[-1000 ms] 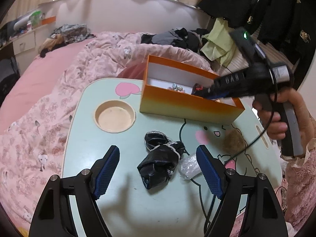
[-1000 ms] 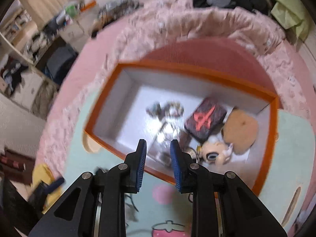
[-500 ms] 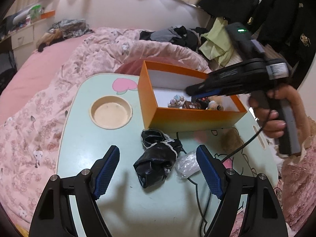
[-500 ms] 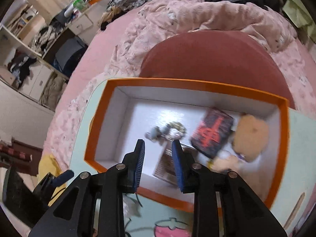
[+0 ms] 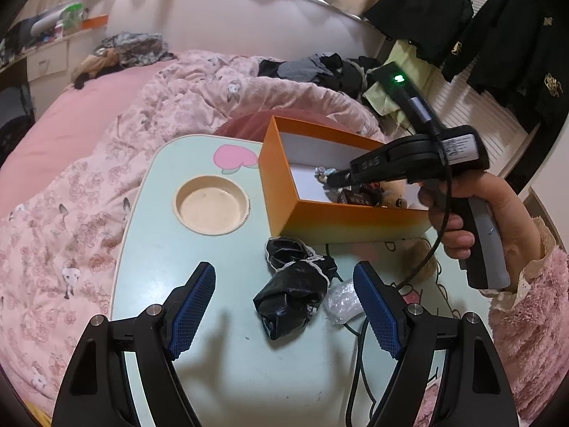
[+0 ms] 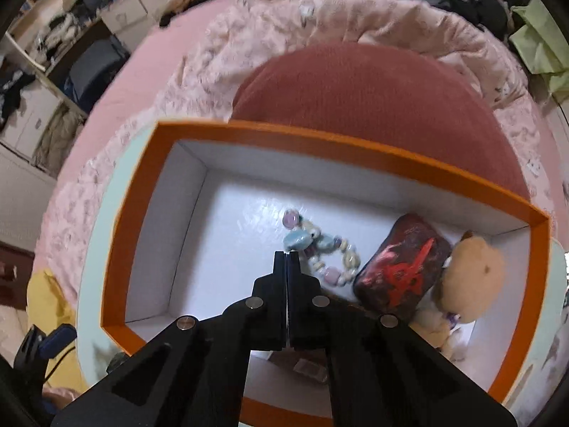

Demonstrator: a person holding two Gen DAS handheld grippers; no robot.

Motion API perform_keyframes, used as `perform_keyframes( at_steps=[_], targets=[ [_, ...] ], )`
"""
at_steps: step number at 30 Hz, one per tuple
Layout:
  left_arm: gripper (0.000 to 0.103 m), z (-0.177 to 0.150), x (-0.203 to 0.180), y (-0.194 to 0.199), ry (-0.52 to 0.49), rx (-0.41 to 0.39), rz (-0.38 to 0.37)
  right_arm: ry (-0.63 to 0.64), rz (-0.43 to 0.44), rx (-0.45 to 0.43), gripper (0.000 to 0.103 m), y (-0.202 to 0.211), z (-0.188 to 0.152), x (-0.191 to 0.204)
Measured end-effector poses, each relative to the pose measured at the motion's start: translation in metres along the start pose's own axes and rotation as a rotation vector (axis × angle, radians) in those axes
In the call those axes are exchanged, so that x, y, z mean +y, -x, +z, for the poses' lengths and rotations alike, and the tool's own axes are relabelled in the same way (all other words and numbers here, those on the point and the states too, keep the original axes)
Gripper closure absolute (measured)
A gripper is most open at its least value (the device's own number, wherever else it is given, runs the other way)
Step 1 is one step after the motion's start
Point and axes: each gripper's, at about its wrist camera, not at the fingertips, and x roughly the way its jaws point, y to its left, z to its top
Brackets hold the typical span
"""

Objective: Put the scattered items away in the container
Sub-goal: 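Close right tool on bead bracelet, then lift bracelet out and lower it onto table with right tool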

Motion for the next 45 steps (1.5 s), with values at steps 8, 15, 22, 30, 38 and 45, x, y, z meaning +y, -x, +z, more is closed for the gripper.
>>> perform_keyframes(
  at_steps=[8, 15, 22, 30, 38, 45],
  targets=[
    [0.024, 0.0, 0.0, -0.001, 0.007, 0.008, -0.002, 0.007, 0.115, -0.174, 0.102, 0.073, -0.008, -0.01],
    [0.024, -0.002, -0.007, -0.002, -0.012, 0.018, -0.003, 0.087, -0.068, -0.015, 0.059, 0.015, 0.016, 0.007],
    [0.024, -0.001, -0.002, 0.0, 0.012, 0.008, -0.003, 0.126, -0.138, 0.016, 0.077, -0.018, 0.016, 0.006],
    [0.024, -0.001, -0.004, -0.002, 0.013, 0.014, -0.003, 0.035, -0.029, -0.086, 0.087, 0.012, 0.007, -0.017],
    [0.024, -0.001, -0.004, -0.003, 0.008, 0.012, -0.004, 0.007, 0.134, -0.276, 0.087, 0.095, -0.047, -0.009],
    [0.024, -0.002, -0.007, -0.003, 0.003, 0.019, 0.0, -0.003, 0.225, -0.171, 0.087, 0.07, -0.123, -0.007]
  ],
)
